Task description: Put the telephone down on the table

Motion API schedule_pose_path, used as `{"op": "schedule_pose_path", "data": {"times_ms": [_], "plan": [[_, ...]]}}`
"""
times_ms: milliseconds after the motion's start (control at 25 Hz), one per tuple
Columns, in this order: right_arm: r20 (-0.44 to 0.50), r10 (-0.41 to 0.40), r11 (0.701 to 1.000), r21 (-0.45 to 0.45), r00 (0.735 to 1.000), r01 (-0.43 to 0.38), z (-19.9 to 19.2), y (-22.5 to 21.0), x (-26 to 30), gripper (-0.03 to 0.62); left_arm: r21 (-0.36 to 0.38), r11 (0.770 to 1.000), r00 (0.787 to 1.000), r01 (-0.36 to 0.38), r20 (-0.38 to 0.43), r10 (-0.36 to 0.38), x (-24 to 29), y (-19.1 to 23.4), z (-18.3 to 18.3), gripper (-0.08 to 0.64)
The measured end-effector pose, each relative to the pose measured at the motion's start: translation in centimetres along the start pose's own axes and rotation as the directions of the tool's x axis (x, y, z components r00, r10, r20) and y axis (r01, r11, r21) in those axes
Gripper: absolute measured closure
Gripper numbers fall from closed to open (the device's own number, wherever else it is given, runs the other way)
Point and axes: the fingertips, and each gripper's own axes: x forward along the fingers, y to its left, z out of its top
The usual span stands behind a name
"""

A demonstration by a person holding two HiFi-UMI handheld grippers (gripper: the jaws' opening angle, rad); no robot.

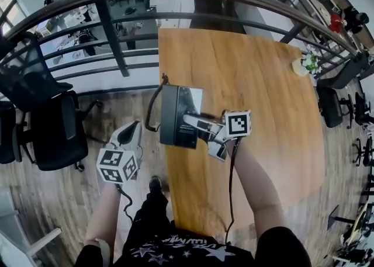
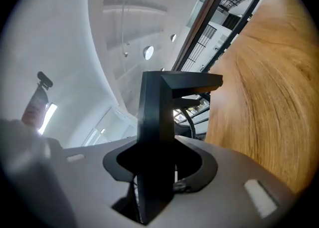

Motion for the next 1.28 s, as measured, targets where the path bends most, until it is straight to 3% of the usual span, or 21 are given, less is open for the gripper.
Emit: {"op": "schedule_pose_path", "data": {"times_ms": [360, 1080, 1280], "plan": [[-0.135, -0.059, 0.998, 0.005, 0.989, 0.060, -0.6, -6.2, 0.5, 0.431, -0.015, 1.000, 0.999, -0.022, -0.028, 0.022, 2.8, 1.0, -1.6, 0.559], [-0.104, -0.009, 0.999, 0.048, 0.995, 0.014, -0.2, -9.2, -0.8, 0.431, 0.004, 1.000, 0.997, 0.012, -0.083, -0.011, 5.4, -0.5, -3.6, 0.558], [-0.152, -0.132, 0.991, 0.006, 0.980, 0.134, -1.1, -12.8, -2.2, 0.419, 0.019, 0.999, 0.996, 0.029, -0.090, -0.027, 5.8, -1.2, -3.8, 0.558]]}}
